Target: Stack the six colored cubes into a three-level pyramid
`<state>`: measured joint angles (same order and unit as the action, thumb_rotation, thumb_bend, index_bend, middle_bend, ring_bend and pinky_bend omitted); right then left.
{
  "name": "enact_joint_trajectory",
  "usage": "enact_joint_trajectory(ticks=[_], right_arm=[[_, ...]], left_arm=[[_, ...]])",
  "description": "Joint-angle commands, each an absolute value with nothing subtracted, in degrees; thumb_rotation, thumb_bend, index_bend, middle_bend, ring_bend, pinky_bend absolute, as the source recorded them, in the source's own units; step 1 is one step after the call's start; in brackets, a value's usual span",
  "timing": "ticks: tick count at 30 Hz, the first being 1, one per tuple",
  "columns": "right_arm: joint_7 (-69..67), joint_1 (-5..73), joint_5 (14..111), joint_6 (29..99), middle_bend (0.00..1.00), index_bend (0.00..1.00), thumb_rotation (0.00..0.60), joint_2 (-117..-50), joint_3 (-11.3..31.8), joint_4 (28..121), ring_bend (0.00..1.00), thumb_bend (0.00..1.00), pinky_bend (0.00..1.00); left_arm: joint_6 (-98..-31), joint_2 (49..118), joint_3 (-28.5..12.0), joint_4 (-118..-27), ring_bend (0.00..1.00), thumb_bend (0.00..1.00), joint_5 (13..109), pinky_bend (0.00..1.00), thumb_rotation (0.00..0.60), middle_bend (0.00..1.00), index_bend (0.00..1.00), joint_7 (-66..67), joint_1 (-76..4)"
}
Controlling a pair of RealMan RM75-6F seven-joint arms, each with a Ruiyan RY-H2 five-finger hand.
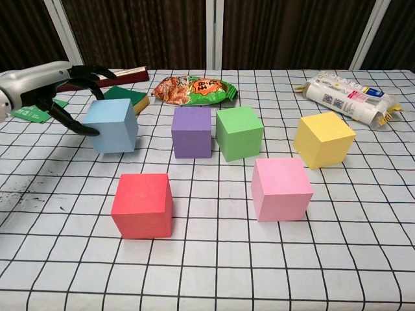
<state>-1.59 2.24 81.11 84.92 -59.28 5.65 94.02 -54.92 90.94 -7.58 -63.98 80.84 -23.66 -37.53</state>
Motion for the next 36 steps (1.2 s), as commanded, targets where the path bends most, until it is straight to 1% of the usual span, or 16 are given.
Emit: enact_joint_trajectory(ticks=[1, 7, 18, 22, 26, 36], right_arm=[[-1.78, 2.45, 81.36, 84.59, 0.0, 0.0, 0.6, -59.26, 5.57, 93.93, 0.0, 0.06, 0.0], [-1.88, 2.97, 81.15, 83.97, 0.0, 0.0, 0.6, -58.86, 5.91, 94.54, 0.0, 0.04, 0.0], [-2.3, 2.8, 80.15, 83.87, 0.0, 0.0, 0.6, -58.66, 6.16, 94.51, 0.0, 0.04, 0.0], [-2.65, 2.82, 80.06, 83.57, 0.0, 0.0, 0.6, -58.85, 6.04, 94.11, 0.0, 0.04, 0.0], [-3.08, 3.11, 79.94, 82.56, 0.0, 0.0, 0.6, -59.08, 5.78, 93.36, 0.0, 0.04, 0.0], [-3.71, 3.1, 79.14, 81.97, 0.0, 0.0, 0.6, -59.38, 5.83, 92.5, 0.0, 0.04, 0.0]], left_arm=[[-55.25, 91.3, -8.97, -66.68, 0.08, 0.11, 77.88, 0.09, 0.6, 0.44, 0.13, -18.65, -37.29], [-54.71, 93.96, -10.87, -69.31, 0.08, 0.12, 72.9, 0.09, 0.6, 0.45, 0.13, -11.12, -37.78], [-53.63, 97.13, -12.32, -71.64, 0.08, 0.13, 69.16, 0.08, 0.6, 0.45, 0.13, -5.39, -39.34], [-54.03, 98.27, -12.42, -70.76, 0.08, 0.13, 69.07, 0.08, 0.6, 0.45, 0.13, -3.73, -39.82], [-53.74, 99.2, -12.62, -69.49, 0.1, 0.13, 69.05, 0.08, 0.6, 0.45, 0.13, -3.8, -40.3], [-53.51, 100.67, -13.1, -67.42, 0.1, 0.13, 69.18, 0.08, 0.6, 0.45, 0.13, -4.71, -40.93]])
